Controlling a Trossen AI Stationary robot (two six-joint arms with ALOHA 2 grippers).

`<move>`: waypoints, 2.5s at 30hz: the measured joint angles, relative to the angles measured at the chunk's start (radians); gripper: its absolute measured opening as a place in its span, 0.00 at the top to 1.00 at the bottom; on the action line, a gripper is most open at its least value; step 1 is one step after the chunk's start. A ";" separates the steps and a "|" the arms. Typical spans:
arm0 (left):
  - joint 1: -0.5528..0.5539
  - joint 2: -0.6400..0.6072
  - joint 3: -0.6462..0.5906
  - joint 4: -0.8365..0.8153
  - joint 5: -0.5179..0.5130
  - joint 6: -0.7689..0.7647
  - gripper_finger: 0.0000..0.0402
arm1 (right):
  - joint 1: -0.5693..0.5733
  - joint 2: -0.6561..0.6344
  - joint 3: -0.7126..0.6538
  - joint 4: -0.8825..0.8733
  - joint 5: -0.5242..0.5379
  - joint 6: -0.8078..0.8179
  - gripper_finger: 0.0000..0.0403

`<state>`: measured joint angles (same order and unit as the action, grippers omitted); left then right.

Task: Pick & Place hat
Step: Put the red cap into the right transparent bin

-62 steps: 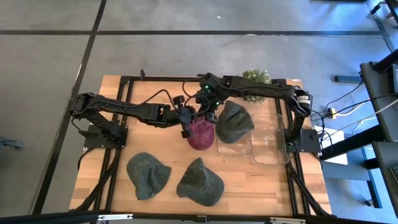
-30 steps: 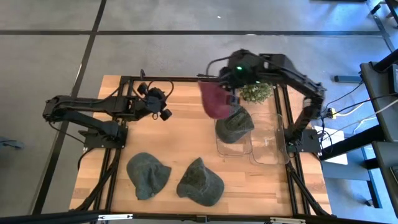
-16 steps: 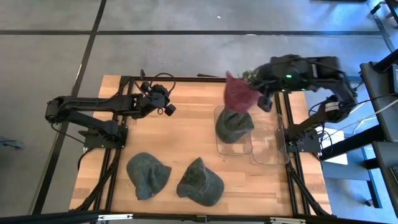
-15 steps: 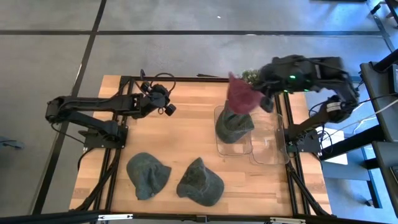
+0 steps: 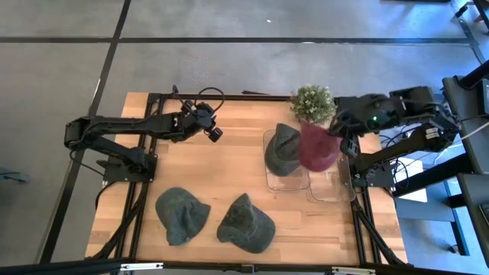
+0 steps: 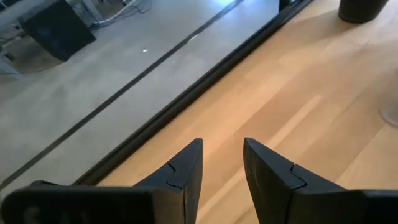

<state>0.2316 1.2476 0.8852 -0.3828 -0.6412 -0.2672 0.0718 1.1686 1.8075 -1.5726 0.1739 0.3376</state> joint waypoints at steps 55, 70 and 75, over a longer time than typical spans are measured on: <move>0.099 0.127 0.000 0.132 0.192 0.053 0.73 | 0.031 -0.261 -0.584 0.003 -0.179 0.327 0.91; 0.097 0.127 0.000 0.132 0.202 0.053 0.72 | 0.028 -0.266 -0.585 0.002 -0.116 0.687 0.91; 0.097 0.127 0.000 0.132 0.201 0.053 0.73 | 0.028 -0.259 -0.585 0.001 -0.080 0.772 0.91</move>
<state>0.3290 1.3744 0.8852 -0.2508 -0.4398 -0.2142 0.1001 0.9096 1.2224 -1.5712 0.0942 1.1094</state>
